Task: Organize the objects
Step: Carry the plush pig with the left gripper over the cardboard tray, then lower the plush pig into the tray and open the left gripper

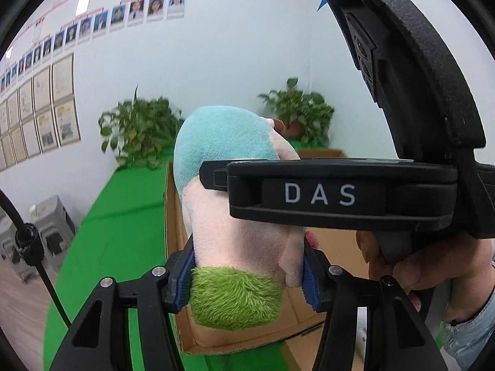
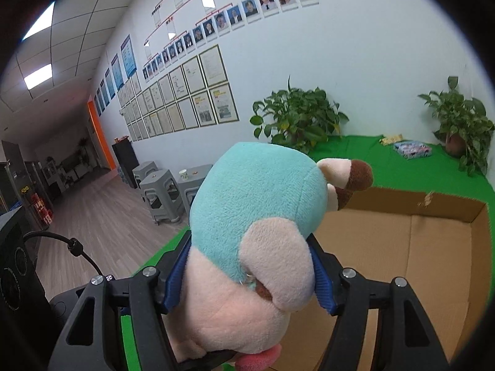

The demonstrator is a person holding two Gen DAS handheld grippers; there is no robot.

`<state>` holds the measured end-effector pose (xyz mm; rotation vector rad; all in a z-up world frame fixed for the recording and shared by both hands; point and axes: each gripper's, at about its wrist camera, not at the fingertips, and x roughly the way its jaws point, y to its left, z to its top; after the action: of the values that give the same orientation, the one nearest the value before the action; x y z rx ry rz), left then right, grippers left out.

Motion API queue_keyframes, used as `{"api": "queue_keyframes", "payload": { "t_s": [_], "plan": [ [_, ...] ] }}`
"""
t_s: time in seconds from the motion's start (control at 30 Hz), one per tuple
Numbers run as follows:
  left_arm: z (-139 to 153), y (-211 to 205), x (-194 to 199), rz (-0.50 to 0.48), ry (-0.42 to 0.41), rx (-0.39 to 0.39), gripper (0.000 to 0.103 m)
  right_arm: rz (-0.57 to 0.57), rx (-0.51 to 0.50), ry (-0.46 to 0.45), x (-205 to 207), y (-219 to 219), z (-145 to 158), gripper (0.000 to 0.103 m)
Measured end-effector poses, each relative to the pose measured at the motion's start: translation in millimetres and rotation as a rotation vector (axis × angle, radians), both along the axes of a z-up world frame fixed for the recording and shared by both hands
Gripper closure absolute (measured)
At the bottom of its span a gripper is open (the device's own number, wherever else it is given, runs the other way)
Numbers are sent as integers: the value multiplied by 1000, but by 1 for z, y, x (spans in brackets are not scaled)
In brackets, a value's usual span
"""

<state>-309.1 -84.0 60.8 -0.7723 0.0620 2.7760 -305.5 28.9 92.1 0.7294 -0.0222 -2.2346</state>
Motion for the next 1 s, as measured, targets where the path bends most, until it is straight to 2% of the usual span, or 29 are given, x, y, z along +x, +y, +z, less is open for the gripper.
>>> {"api": "queue_keyframes", "payload": {
  "t_s": [0.37,0.6,0.77,0.9,1.0],
  "plan": [
    [-111,-21,-38,32,-166,6,49,40,46,-146,-30,-22,-85,37],
    [-162,-42,-56,62,-245,27,44,59,58,-177,-35,-33,-115,37],
    [-179,-46,-39,73,-277,37,41,77,72,-158,-30,-36,-128,36],
    [-177,-57,-31,91,-297,48,41,80,109,-143,-27,-40,-127,34],
    [-171,-70,-26,84,-299,88,41,80,133,-143,-24,-44,-128,28]
  ]
}}
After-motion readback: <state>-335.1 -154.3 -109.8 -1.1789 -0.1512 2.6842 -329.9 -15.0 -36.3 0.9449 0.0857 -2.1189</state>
